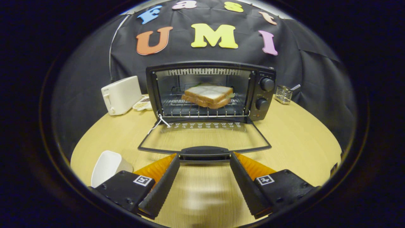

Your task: Open the toaster oven, put the food inside, and close the toaster oven door.

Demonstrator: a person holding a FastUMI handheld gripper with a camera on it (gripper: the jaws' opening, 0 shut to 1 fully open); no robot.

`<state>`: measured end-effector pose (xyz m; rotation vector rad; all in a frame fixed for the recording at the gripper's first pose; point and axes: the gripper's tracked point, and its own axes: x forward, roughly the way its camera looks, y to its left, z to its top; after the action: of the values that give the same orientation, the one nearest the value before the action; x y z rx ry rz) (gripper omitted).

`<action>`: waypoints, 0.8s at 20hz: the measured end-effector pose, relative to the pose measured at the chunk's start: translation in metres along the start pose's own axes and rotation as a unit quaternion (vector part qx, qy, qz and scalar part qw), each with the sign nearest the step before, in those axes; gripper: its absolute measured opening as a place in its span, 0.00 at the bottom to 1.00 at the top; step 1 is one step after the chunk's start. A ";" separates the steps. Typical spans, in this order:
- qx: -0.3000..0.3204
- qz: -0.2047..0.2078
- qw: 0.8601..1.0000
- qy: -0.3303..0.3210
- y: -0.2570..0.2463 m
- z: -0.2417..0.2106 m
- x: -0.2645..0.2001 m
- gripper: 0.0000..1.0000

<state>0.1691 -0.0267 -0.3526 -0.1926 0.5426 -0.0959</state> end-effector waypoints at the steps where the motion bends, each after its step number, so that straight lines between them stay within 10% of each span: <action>1: -0.004 -0.006 1.000 0.010 -0.001 -0.007 0.002 1.00; 16: 0.040 0.008 0.999 0.006 0.007 -0.014 0.011 1.00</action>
<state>0.1711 -0.0236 -0.3716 -0.1101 0.5505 -0.1024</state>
